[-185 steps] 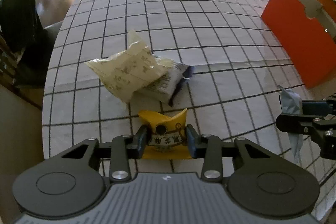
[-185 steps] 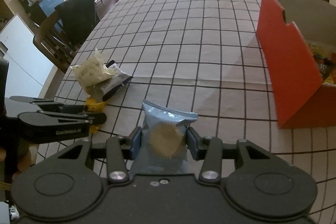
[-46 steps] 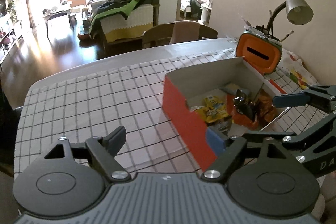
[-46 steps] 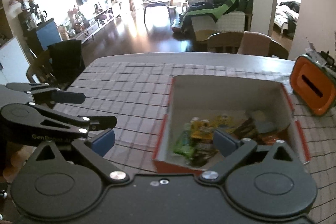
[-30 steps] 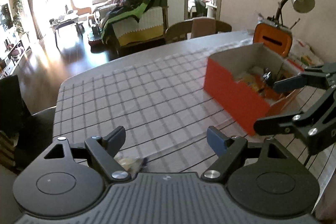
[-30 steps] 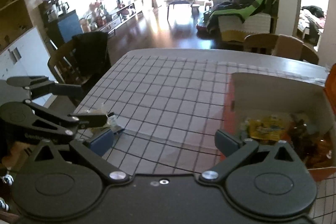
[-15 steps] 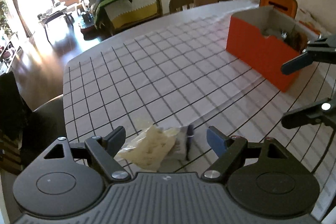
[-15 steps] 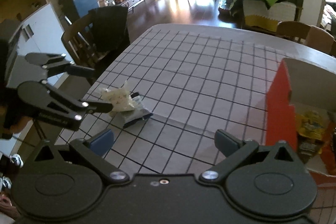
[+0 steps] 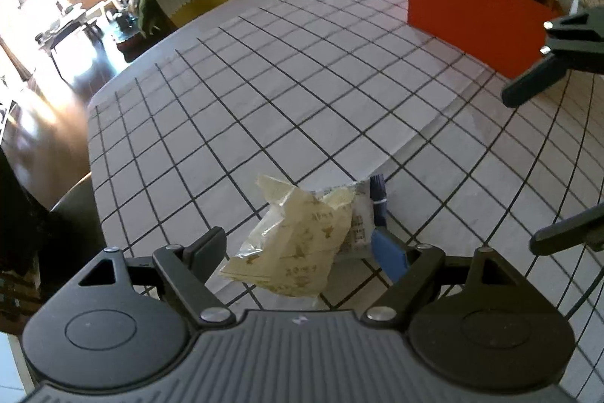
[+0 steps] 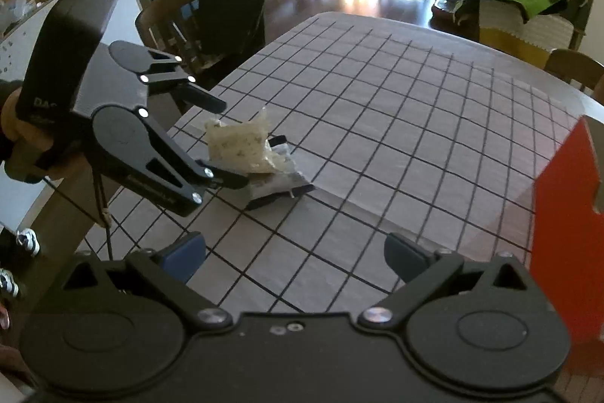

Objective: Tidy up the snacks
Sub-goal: 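Withdraw both grippers from the box toward the cream bag and white packet, then grasp the white packet with the right gripper while the left grasps the cream bag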

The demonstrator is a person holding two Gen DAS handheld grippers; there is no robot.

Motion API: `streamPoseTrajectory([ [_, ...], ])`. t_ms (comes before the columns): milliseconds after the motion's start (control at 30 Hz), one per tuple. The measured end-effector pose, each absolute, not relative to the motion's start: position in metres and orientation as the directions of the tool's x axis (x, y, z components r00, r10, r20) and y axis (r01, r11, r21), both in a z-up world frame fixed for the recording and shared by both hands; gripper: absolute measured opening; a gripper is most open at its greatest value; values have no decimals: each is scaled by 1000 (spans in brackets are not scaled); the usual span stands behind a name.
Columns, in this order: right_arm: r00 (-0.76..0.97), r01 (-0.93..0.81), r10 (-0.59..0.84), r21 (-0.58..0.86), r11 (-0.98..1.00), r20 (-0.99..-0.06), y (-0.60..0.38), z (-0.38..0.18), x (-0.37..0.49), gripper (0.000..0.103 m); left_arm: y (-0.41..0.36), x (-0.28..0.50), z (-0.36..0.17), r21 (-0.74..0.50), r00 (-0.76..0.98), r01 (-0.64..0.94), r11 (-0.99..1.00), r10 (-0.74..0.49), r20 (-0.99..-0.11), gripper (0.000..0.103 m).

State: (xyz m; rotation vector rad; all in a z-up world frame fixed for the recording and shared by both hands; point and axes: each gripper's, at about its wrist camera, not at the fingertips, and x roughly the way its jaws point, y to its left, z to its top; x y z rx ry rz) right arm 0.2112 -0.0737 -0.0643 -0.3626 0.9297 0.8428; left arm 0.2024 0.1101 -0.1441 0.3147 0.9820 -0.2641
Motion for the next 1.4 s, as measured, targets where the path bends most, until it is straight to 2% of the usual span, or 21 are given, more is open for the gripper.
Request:
streamPoseTrajectory([
  [100, 309, -787, 473, 57, 614, -825, -65, -71, 213, 100, 110, 205, -150, 154, 523, 367, 917, -67, -850, 74],
  [267, 302, -820, 473, 27, 571, -828, -51, -80, 217, 99, 116, 211, -151, 125, 520, 358, 925, -87, -850, 66],
  [333, 302, -838, 477, 9, 545, -825, -45, -83, 218, 99, 117, 212, -152, 121, 518, 353, 928, -86, -851, 60],
  [400, 308, -857, 479, -21, 515, -822, -36, -87, 219, 99, 119, 211, -153, 111, 514, 347, 931, -90, -853, 49],
  [600, 295, -891, 487, -53, 450, -822, -10, -99, 230, 96, 131, 208, -151, 60, 516, 274, 960, -94, -852, 38],
  [767, 275, -902, 485, -49, 428, -830, 8, -111, 242, 89, 145, 203, -149, -11, 518, 186, 983, -108, -848, 36],
  [1200, 239, -908, 470, -23, 419, -850, 21, -126, 249, 46, 163, 190, -144, -62, 522, 38, 997, -72, -850, 34],
  [1400, 276, -880, 469, -25, 474, -839, 13, -121, 245, 44, 158, 184, -141, -53, 521, 11, 999, -51, -852, 34],
])
